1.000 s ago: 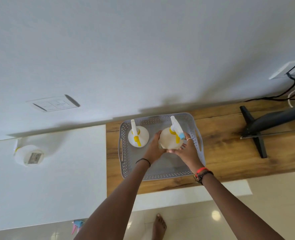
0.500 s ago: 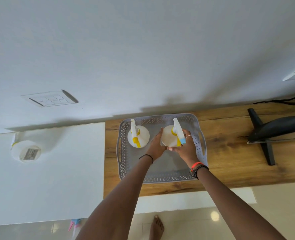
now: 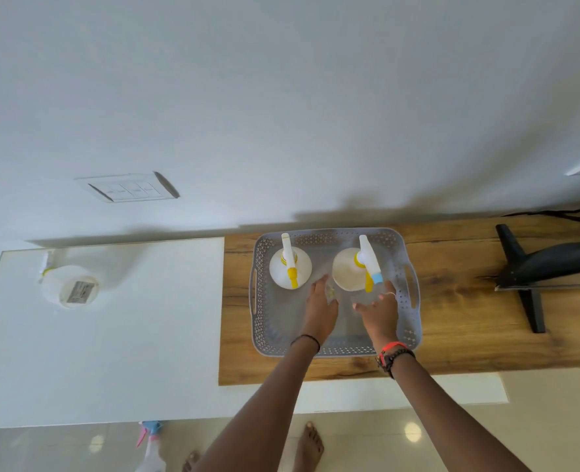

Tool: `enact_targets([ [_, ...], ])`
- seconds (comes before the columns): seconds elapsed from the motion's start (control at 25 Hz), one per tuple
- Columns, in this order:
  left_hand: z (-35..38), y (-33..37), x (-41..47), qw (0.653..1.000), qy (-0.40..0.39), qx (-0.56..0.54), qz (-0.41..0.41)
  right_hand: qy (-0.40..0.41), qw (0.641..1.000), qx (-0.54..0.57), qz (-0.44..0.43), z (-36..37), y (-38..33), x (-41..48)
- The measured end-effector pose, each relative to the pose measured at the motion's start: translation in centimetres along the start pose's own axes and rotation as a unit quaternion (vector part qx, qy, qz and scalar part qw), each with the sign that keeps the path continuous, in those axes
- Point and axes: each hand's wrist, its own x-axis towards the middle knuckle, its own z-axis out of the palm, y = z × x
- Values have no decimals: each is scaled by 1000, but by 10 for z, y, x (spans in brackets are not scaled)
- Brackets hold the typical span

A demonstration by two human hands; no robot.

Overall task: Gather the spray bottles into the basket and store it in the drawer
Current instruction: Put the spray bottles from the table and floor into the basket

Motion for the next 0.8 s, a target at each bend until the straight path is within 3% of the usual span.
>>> enact_targets([
  [0.2,-26,-32,-74,983,124,-136,-25,60,990,101,78,26,3,-78],
  [0.36,-83,-77,-119,934,247,-233,-109,43,991,101,72,81,-8,-142],
  [0.6,-223,-168,-135,853,398,-272,-199,-64,995,68,43,204,-61,-199],
  [0.72,-300,-206,-121,817,435,-303,-226,-137,990,17,-9,269,-91,-207],
  [0.8,-352,-227,-104,814,434,-308,-234,-185,982,-7,-25,312,-112,-207],
])
